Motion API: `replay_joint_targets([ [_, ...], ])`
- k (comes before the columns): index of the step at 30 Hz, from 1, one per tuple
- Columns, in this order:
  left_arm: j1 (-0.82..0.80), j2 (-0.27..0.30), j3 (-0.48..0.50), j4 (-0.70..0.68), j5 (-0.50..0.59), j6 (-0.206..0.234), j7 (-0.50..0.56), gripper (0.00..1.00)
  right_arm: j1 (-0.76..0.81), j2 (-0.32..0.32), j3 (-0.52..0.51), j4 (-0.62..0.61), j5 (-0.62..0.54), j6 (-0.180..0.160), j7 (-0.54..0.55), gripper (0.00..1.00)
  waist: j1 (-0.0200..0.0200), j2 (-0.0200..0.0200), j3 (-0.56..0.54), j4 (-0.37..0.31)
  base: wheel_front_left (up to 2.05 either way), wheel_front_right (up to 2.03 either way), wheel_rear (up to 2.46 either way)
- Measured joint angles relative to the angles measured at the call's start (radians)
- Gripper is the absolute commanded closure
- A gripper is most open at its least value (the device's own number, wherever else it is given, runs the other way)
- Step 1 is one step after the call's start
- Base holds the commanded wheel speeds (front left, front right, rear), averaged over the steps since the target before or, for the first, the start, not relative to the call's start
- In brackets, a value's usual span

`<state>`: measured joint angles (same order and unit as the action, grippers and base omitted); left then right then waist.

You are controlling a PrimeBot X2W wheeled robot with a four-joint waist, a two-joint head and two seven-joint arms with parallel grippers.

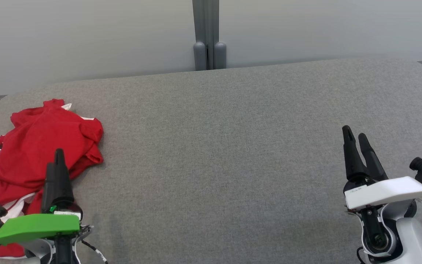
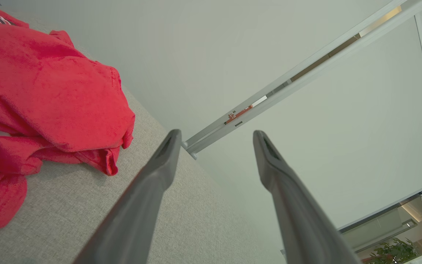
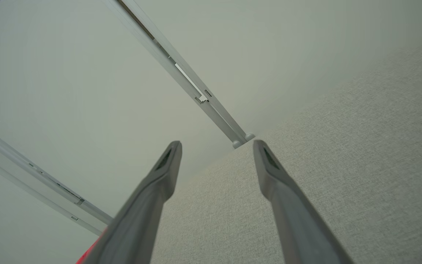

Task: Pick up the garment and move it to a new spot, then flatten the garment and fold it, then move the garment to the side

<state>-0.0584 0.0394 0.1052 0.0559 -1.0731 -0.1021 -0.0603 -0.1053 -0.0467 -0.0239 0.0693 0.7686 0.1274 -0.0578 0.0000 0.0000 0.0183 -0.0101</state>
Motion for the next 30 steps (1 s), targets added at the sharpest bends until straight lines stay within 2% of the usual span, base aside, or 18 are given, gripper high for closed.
replay_joint_targets([
  [13,0.012,0.002,-0.099,-0.058,0.290,0.085,-0.040,0.00,-0.003,-0.024,0.075,-0.027,-0.284,0.000,-0.042,0.00,0.0000,0.0000,0.006,-0.004,0.00,0.00,0.00],
  [20,0.017,0.002,-0.158,-0.042,0.461,0.112,-0.061,0.00,-0.003,-0.026,0.094,-0.031,-0.398,0.001,-0.062,0.00,0.0000,0.0000,0.008,-0.005,0.00,0.00,0.00],
  [25,0.018,0.014,-0.209,-0.028,0.549,0.123,-0.074,0.00,-0.004,-0.025,0.099,-0.035,-0.469,0.001,-0.076,0.00,0.0000,0.0000,0.010,-0.007,0.00,0.00,0.00],
  [30,0.022,0.037,-0.267,-0.011,0.620,0.154,-0.087,0.00,-0.004,-0.023,0.107,-0.036,-0.539,0.002,-0.086,0.00,0.0000,0.0000,0.010,-0.008,0.00,0.00,0.00],
])
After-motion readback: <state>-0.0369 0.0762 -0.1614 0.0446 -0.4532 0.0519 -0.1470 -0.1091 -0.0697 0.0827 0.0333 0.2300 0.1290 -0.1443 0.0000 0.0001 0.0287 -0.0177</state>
